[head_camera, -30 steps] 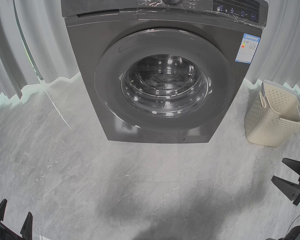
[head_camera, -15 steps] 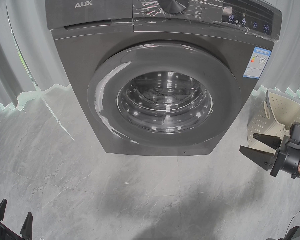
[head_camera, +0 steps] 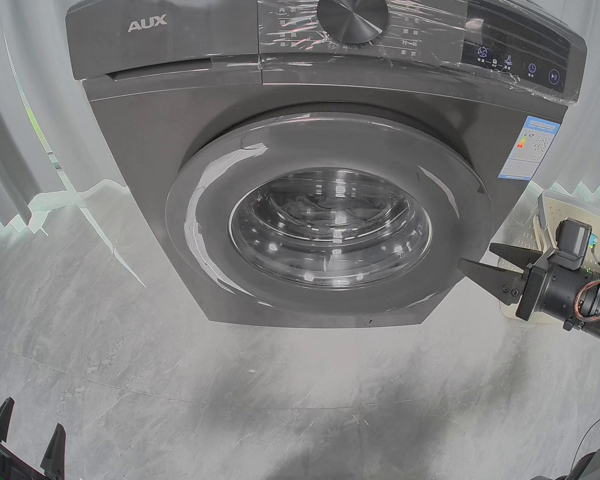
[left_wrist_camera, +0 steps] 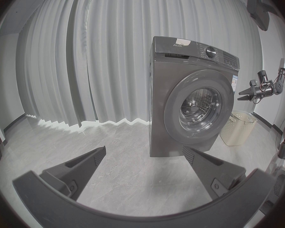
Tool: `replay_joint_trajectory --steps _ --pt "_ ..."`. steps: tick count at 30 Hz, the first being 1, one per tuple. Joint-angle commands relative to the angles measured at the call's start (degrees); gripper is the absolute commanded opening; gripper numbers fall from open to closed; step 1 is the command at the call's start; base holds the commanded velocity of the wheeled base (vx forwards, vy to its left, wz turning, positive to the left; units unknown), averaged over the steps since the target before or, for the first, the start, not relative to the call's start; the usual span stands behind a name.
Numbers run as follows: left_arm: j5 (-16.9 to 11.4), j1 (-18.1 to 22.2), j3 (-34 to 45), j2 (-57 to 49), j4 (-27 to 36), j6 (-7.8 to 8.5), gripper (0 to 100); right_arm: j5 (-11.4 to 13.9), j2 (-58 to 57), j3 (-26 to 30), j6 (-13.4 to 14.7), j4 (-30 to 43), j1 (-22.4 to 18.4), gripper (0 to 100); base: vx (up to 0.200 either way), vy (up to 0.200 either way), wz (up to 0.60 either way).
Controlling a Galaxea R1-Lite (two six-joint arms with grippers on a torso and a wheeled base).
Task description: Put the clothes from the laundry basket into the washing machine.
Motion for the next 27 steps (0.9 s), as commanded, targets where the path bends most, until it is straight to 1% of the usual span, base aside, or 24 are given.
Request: replay_joint_trajectory --steps 1,5,10,13,14,15,17,18,19,20,22,24,25,27 --pt "0.02 0.02 1.01 -0.44 0.02 0.04 100 0.06 0.84 -0.47 0.16 -0.14 0.08 100 0.200 0.000 0.00" --pt "-0.07 0.02 1.01 -0.53 0.02 -0.23 100 0.15 1.10 -1.79 0.34 -0.14 -0.27 100 0.200 0.000 0.00" --pt "-0.07 0.02 1.01 -0.44 0.02 -0.31 100 0.15 2.33 -3.02 0.16 -2.25 -0.19 100 0.000 0.000 0.00" --pt "-0.07 0.02 1.01 -0.44 -0.06 -0.40 100 -0.29 5.50 -2.76 -0.10 -9.90 -0.36 100 0.000 0.000 0.00" --pt "-0.07 0.02 1.01 -0.44 -0.06 -0.40 100 -0.29 5.50 -2.76 -0.10 -9.90 -0.36 100 0.000 0.000 0.00" --pt "-0.07 0.02 1.01 -0.44 -0.06 -0.49 100 -1.17 6.46 -2.76 -0.19 -13.32 -0.36 100 0.000 0.000 0.00" --pt "-0.07 0.02 1.01 -0.44 -0.06 -0.49 100 -3.19 7.08 -2.76 -0.36 -16.58 -0.36 100 0.000 0.000 0.00" --pt "-0.07 0.02 1.01 -0.44 -0.06 -0.49 100 -3.19 7.08 -2.76 -0.36 -16.58 -0.36 100 0.000 0.000 0.00" --pt "-0.07 0.02 1.01 -0.44 -0.06 -0.49 100 -4.86 7.17 -2.41 -0.63 -18.42 -0.10 100 0.000 0.000 0.00" --pt "-0.07 0.02 1.01 -0.44 -0.06 -0.49 100 -5.56 7.08 -1.88 -0.80 -19.04 0.08 100 0.000 0.000 0.00" --pt "-0.07 0.02 1.01 -0.44 -0.06 -0.49 100 -5.74 6.20 -0.21 -0.80 -19.04 0.61 100 0.000 0.000 0.00" --pt "0.02 0.02 1.01 -0.44 -0.06 -0.58 100 -6.00 3.03 2.95 -1.16 -18.51 2.36 100 0.000 0.000 0.00" --pt "0.02 0.02 1.01 -0.44 -0.06 -0.67 100 -5.92 -0.48 5.68 -1.42 -17.81 3.68 100 0.000 0.000 0.00" --pt "0.02 0.02 1.01 -0.44 -0.06 -0.93 100 -6.00 -4.08 8.58 -1.51 -16.31 4.74 100 0.000 0.000 0.00"
